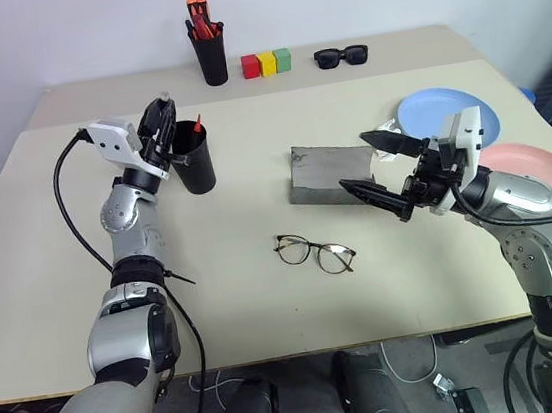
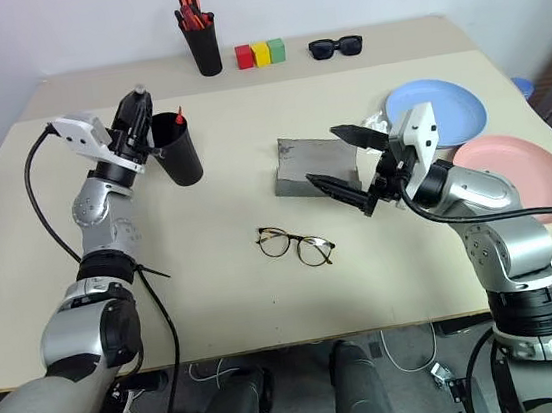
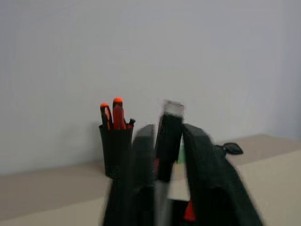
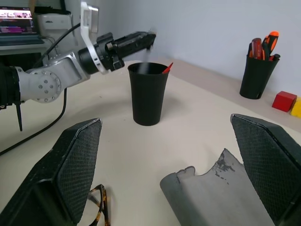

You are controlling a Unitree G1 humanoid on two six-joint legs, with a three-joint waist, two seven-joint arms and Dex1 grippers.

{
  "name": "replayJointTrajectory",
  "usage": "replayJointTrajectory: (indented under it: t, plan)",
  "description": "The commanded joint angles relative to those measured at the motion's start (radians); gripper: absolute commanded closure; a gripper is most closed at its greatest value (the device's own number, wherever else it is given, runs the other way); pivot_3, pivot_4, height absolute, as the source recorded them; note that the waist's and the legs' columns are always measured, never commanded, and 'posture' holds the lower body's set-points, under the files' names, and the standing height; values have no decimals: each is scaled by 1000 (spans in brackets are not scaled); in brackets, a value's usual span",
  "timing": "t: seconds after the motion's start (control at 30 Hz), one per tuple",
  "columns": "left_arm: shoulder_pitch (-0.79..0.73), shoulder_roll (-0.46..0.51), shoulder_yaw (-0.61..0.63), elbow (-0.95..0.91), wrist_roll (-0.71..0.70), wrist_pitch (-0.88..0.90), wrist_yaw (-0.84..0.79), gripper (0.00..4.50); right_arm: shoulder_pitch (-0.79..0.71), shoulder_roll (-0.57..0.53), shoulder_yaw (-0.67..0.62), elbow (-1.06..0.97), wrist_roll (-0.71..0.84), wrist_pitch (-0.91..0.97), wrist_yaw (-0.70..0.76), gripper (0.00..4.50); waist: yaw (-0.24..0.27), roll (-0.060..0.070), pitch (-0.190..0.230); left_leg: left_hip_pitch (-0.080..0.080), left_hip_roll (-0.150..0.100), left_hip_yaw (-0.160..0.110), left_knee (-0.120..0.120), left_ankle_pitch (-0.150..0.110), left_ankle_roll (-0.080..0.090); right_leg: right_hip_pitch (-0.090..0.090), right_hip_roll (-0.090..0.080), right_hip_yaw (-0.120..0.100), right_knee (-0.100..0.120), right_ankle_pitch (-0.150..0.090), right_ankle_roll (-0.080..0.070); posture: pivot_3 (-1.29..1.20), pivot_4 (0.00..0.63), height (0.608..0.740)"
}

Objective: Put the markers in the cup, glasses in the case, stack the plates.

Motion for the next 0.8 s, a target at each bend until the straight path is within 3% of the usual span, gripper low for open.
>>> replayJointTrajectory:
  t: [0.03,0.1,0.27,0.57,0.67,0.8]
  plan:
    - [-11,8,10,-13,-2,-22,-4,1176,-8,-16,-22,-41,3,-5,-4,0,0,0,0,0,0,0,0,0,0,0,0,0,0,0,0,0,150,740]
    - [-14,9,12,-26,-8,-24,-8,78,-10,-16,-20,-39,1,-5,-4,0,-1,0,0,0,0,0,0,0,0,0,0,0,0,0,0,0,150,740]
    - [-33,12,-25,-130,-49,128,-105,30,-12,-14,-21,-34,-3,-7,-3,0,-1,0,0,0,0,0,0,0,0,0,0,0,0,0,0,0,150,740]
    - [-76,34,-233,-408,-126,723,-465,30,-3,-7,-30,-10,-14,-29,1,0,-4,0,0,0,0,0,0,0,0,0,0,0,1,0,0,0,150,740]
    - [-114,23,-361,-382,-32,768,-553,30,27,-22,-46,-20,-4,-26,19,0,-3,0,0,0,0,0,0,0,0,0,0,0,1,0,0,0,150,740]
    - [-171,-42,-479,-204,105,638,-609,30,90,-50,-68,-45,-6,-21,43,0,1,0,0,0,0,0,0,0,0,1,0,0,1,0,0,0,150,740]
